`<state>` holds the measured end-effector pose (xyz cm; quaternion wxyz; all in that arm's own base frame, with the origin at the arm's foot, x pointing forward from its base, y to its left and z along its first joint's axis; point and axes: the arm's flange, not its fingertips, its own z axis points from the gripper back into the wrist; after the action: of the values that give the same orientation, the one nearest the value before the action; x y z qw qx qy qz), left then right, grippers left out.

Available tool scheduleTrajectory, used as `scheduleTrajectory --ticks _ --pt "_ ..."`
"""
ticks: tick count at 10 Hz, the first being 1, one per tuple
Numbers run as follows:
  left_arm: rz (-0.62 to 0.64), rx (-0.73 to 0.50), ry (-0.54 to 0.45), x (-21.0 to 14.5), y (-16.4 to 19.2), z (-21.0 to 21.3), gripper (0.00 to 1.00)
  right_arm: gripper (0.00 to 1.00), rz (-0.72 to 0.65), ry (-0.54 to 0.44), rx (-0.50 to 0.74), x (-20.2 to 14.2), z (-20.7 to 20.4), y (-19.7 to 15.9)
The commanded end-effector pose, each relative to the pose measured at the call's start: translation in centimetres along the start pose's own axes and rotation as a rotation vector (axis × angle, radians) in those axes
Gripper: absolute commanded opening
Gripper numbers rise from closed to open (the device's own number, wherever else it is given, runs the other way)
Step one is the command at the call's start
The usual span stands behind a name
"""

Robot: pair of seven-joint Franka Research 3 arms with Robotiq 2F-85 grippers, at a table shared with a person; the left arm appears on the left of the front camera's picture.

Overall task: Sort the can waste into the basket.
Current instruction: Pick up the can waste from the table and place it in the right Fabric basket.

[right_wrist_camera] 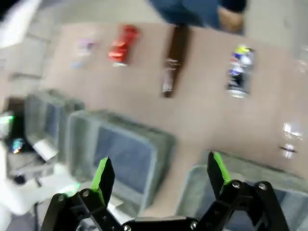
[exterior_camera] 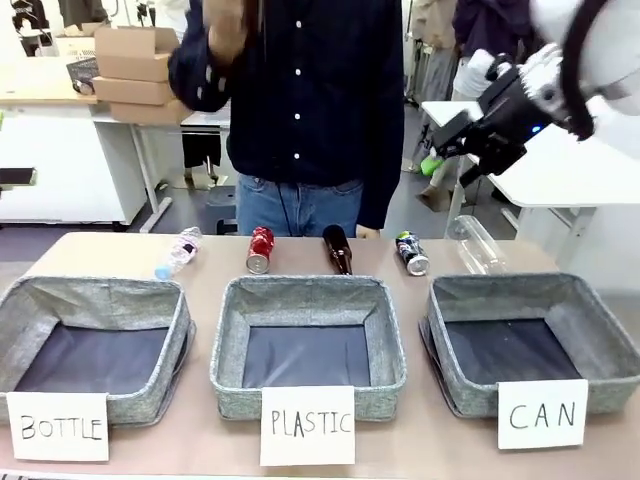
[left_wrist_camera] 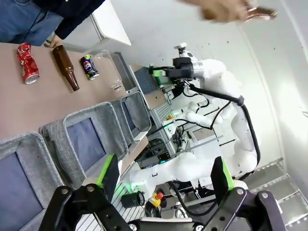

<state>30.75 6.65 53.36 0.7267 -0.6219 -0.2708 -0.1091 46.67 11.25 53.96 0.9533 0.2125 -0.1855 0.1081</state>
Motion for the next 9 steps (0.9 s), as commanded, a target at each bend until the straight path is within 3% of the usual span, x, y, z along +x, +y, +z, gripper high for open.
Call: scheduleTrajectory --ticks 1,2,3,5,6,9 --pt "-0.027 -0.023 -0.008 0.2 -0.2 -0.1 1.0 1.0 -0.105 0.162 -0.261 0.5 -1.0 -0.9" --pt "-0.027 -0.023 -0.008 0.2 -0.2 -0.1 1.0 1.0 -0.093 0.079 -0.123 -0.2 0.4 -1.2" --pt "-0.027 -0.023 -0.008 0.2 -0.2 -0.1 1.0 1.0 -0.02 0.041 -0.137 0.3 -1.8 -0.7" --pt "-0.027 -0.023 -0.008 0.2 -0.2 -0.1 1.0 1.0 -0.051 0.065 -0.18 0.1 -1.9 -1.7" --pt "-0.027 -0.023 -0.008 0.2 -0.2 -0.1 1.0 1.0 0.019 0.039 -0.29 1.9 -3.8 -0.8" --pt "-0.027 -0.023 -0.008 0.2 -0.2 -0.1 1.0 1.0 0.097 0.139 -0.321 10.0 -15.2 -3.4"
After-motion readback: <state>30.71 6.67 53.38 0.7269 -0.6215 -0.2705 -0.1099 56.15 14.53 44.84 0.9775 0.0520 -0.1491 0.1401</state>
